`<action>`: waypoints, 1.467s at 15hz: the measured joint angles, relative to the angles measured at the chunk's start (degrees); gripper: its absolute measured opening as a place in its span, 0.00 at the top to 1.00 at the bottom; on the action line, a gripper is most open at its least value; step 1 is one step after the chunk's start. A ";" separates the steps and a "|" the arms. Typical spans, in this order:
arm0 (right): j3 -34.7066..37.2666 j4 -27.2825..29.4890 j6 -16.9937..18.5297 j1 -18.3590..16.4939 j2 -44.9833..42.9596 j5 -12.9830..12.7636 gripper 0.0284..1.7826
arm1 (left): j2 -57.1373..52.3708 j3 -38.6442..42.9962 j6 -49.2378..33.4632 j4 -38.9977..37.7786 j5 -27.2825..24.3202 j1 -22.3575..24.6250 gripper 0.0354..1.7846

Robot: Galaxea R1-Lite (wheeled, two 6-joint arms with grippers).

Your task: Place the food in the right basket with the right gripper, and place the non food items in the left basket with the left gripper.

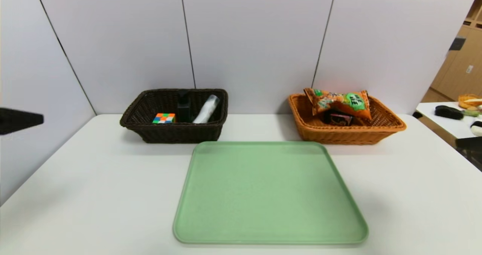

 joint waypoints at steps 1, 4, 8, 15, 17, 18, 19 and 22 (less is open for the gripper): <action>0.88 -0.09 -0.04 -0.44 -1.33 0.04 0.04 | -3.96 4.83 0.00 -1.22 0.16 2.47 0.06; 5.07 -0.29 -0.15 -1.49 -5.73 0.04 0.04 | -17.80 19.24 0.37 -5.79 0.73 9.05 0.06; 13.98 -4.90 -0.09 -2.30 -12.50 -0.38 0.04 | -35.83 32.72 5.13 -8.46 1.32 13.14 0.06; 32.17 -23.78 -0.17 -3.06 -27.81 -6.23 0.04 | -50.05 50.69 11.13 -17.47 -5.08 13.91 0.06; 35.51 -24.03 -0.24 -3.44 -33.74 -6.23 0.04 | -51.70 55.74 11.57 -21.75 -5.38 13.58 0.06; 36.80 -24.11 -0.28 -3.58 -36.69 -6.19 0.04 | -52.97 58.03 13.24 -23.59 -6.07 13.00 0.06; 37.96 -24.14 -0.35 -3.83 -39.62 -6.17 0.04 | -54.30 59.93 15.68 -25.00 -7.47 12.58 0.06; 40.89 -24.16 -2.15 -5.10 -48.52 -5.34 0.04 | -58.93 64.44 21.60 -30.12 -10.81 12.17 0.06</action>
